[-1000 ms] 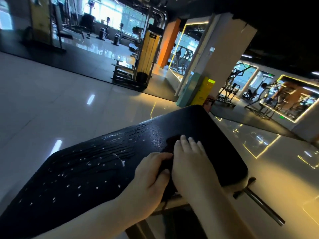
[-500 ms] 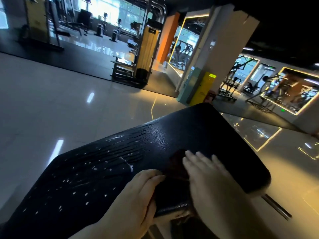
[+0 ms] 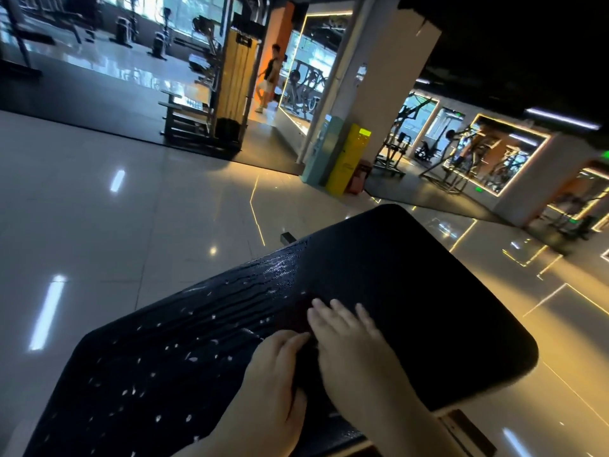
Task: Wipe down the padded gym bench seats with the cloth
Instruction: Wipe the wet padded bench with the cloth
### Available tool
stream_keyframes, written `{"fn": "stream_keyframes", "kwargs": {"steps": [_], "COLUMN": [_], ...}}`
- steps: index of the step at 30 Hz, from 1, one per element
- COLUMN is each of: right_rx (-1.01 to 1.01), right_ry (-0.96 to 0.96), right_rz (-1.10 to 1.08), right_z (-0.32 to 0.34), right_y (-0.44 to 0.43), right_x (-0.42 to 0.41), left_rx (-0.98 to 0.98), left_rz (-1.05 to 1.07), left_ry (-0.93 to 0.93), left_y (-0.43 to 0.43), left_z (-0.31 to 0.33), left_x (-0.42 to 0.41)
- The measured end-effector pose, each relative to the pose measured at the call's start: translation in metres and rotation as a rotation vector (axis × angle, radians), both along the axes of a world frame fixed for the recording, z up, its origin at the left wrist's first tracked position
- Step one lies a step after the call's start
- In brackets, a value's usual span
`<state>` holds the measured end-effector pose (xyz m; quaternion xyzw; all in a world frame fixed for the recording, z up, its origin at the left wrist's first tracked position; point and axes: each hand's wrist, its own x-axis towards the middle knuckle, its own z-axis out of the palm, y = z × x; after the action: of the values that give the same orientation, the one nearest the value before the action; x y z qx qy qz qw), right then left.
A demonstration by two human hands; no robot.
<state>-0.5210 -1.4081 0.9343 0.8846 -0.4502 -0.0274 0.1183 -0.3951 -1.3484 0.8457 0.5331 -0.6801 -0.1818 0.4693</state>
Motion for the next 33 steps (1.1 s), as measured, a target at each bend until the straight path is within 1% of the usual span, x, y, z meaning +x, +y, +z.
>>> {"fn": "stream_keyframes", "kwargs": {"steps": [2, 3, 6, 9, 13, 17, 19, 21, 22, 24, 25, 27, 29, 31, 32, 33], "right_rx": [-0.068, -0.073, 0.002, 0.007, 0.087, 0.220, 0.237, 0.229, 0.254, 0.341, 0.323, 0.209, 0.112, -0.026, -0.079, -0.077], "right_ry": [-0.002, 0.004, 0.031, 0.011, 0.038, 0.026, -0.007, 0.043, 0.042, -0.054, -0.092, -0.103, 0.010, 0.108, 0.094, 0.089], "right_rz": [-0.068, -0.123, -0.233, -0.226, -0.145, -0.102, -0.145, -0.175, -0.175, -0.220, -0.234, -0.224, -0.241, -0.183, -0.172, -0.171], "right_z": [0.000, 0.003, 0.011, 0.003, -0.022, -0.022, -0.011, 0.004, 0.013, 0.035, 0.043, 0.044, 0.031, 0.013, 0.007, 0.003], "right_y": [-0.006, -0.010, -0.024, -0.031, -0.013, 0.008, 0.010, 0.003, -0.001, -0.010, -0.016, -0.033, -0.044, -0.047, -0.047, -0.049], "right_x": [-0.008, -0.007, 0.018, 0.053, 0.082, 0.070, 0.057, 0.047, 0.046, 0.046, 0.045, 0.037, 0.029, 0.023, 0.023, 0.022], "left_rx": [-0.048, -0.043, 0.007, 0.022, 0.058, 0.057, 0.067, 0.075, 0.105, 0.197, 0.239, 0.277, 0.279, 0.229, 0.242, 0.295], "left_rz": [-0.047, -0.061, -0.043, 0.019, -0.007, 0.010, -0.003, 0.007, 0.019, 0.009, 0.000, -0.027, -0.028, 0.064, 0.141, 0.210], "left_ry": [-0.126, -0.150, -0.080, 0.011, 0.074, 0.020, -0.028, -0.085, -0.091, -0.102, -0.149, -0.250, -0.315, -0.333, -0.323, -0.311], "left_y": [-0.003, -0.005, -0.014, -0.026, -0.033, -0.026, -0.026, -0.033, -0.038, -0.047, -0.050, -0.057, -0.066, -0.076, -0.083, -0.091], "left_z": [-0.003, -0.001, 0.004, 0.005, -0.006, -0.010, -0.004, 0.006, 0.012, 0.021, 0.024, 0.025, 0.013, 0.001, -0.002, -0.002], "left_x": [0.009, 0.012, 0.022, 0.042, 0.066, 0.066, 0.059, 0.050, 0.045, 0.039, 0.038, 0.040, 0.046, 0.058, 0.064, 0.070]}}
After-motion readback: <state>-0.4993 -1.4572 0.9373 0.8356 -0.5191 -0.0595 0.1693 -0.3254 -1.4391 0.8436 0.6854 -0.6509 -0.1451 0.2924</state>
